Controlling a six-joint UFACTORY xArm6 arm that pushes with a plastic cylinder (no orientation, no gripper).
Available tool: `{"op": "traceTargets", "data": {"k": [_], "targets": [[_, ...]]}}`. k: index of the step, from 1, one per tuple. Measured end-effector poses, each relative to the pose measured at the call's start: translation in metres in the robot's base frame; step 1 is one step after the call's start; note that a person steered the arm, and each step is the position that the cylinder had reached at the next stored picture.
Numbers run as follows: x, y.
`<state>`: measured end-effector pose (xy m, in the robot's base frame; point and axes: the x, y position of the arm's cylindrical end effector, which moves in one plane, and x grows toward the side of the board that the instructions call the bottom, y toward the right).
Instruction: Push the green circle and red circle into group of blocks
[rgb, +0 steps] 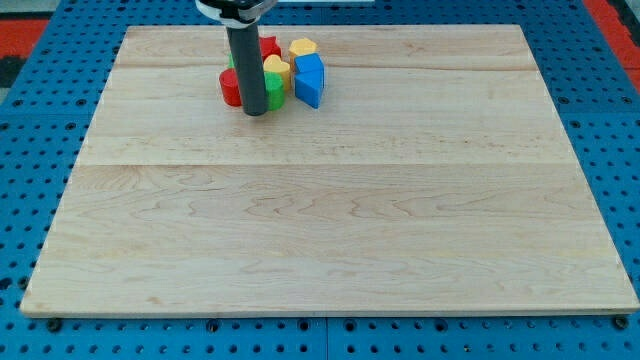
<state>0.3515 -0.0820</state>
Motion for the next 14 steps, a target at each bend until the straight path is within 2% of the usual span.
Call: {"op": "traceTargets", "data": {"k": [2, 4, 5, 6, 7, 8, 10, 12, 13, 14], "targets": [[-0.019, 0.015], [-0.009, 0.015], [0.006, -0.046], [-0.001, -0.122], [-0.032, -0.111], [-0.033, -0.081], [-0.023, -0.064], [0.009, -0.054], [0.001, -0.043], [-0.003, -0.061]]}}
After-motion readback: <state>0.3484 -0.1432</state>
